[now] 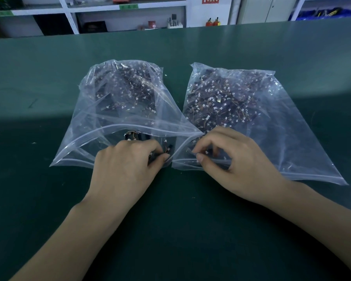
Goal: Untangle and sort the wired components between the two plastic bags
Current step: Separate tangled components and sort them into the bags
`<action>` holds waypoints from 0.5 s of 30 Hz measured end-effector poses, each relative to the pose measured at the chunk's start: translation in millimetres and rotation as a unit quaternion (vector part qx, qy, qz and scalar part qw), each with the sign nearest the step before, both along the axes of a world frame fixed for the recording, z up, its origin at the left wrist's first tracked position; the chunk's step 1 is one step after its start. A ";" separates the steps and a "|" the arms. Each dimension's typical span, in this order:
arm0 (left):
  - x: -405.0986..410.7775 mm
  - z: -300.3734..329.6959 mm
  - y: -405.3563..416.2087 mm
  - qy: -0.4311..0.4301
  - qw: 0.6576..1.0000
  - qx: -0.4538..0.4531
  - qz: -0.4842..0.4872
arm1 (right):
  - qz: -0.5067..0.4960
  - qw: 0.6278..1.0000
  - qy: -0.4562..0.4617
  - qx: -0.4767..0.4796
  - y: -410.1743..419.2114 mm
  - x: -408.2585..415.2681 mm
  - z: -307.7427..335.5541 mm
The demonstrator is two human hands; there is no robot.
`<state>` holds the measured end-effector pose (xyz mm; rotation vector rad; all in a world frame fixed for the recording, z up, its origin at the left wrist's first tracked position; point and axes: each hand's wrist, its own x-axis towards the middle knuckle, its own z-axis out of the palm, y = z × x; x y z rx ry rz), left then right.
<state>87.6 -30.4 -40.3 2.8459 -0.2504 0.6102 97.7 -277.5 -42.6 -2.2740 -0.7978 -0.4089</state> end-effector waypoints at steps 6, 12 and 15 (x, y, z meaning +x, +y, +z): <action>2.7 1.9 -2.5 0.039 0.999 -0.009 0.014 | 0.002 1.000 0.003 -0.002 1.1 -0.6 -0.2; -7.1 9.9 -5.5 -0.046 0.995 -0.080 -0.039 | -0.012 1.000 0.000 0.020 1.1 -0.9 0.8; -12.9 12.7 -12.1 -0.094 0.985 -0.103 -0.103 | -0.017 0.999 0.010 0.046 1.1 -0.3 1.9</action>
